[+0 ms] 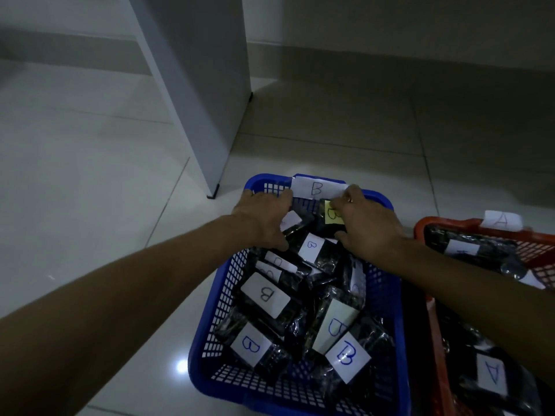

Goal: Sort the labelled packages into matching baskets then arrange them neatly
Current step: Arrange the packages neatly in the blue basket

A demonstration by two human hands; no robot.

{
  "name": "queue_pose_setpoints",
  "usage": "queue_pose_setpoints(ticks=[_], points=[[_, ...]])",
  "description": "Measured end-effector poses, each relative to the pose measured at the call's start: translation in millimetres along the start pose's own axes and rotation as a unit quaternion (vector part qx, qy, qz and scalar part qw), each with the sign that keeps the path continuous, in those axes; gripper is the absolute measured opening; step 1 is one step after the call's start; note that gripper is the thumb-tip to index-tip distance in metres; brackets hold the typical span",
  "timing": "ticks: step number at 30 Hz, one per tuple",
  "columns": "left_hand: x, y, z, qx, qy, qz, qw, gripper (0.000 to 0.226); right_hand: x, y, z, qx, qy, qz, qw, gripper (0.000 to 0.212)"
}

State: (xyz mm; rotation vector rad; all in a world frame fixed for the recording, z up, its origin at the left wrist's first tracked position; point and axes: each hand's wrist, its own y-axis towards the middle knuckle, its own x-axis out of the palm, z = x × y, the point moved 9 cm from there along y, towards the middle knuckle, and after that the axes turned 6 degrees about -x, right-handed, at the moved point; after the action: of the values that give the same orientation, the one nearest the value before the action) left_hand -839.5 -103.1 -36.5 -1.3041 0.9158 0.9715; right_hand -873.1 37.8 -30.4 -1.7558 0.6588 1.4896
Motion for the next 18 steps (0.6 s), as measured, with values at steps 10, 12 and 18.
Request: queue_pose_setpoints(ticks=[10, 12, 18], points=[[52.6, -77.6, 13.2, 0.061, -0.150, -0.296, 0.942, 0.083, -1.3, 1.4, 12.1, -0.003, 0.070, 0.003, 0.998, 0.081], [45.9, -79.1, 7.3, 0.045, -0.176, -0.284, 0.942, 0.069, -14.0, -1.1, 11.4, -0.006, 0.100, 0.026, 0.995, 0.078], [-24.8, -45.0, -32.4, 0.013, -0.195, -0.027, 0.980, 0.020, -39.9, -21.6, -42.0, -0.122, 0.179, -0.016, 0.976, 0.069]])
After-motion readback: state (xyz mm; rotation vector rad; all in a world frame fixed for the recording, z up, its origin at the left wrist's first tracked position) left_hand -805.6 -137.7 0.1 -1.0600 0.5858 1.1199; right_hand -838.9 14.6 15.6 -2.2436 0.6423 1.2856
